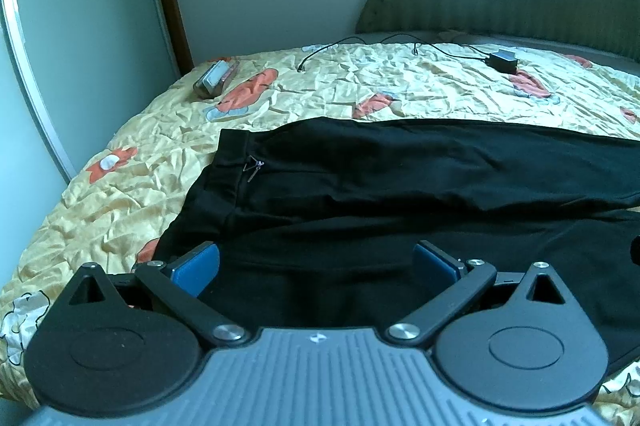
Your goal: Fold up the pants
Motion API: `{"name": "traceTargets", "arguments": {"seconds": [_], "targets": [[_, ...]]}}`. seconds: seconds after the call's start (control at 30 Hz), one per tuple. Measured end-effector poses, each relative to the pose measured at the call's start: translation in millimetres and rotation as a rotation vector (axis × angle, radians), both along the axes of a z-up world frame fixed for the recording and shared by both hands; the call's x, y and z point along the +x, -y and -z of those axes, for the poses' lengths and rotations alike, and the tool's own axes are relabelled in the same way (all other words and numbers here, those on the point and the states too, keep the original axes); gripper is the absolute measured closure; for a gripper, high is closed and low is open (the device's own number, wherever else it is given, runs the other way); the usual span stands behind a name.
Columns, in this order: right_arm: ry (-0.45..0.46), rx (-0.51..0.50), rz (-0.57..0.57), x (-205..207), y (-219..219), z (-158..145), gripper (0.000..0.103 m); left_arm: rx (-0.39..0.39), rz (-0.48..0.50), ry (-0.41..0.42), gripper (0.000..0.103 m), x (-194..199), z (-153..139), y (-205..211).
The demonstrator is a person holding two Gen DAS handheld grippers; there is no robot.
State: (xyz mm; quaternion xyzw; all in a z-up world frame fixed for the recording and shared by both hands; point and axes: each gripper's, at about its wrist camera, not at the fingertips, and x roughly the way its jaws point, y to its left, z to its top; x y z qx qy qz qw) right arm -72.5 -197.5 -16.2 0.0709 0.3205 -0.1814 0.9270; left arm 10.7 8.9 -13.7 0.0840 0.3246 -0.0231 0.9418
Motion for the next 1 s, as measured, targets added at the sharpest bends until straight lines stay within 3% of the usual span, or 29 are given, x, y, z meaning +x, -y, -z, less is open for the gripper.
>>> {"name": "traceTargets", "arguments": {"seconds": [1.0], "targets": [[-0.017,-0.006,-0.030,6.6,-8.6,0.6,0.000,-0.019,-0.023,-0.006,0.000,5.5,2.8,-10.6]]}}
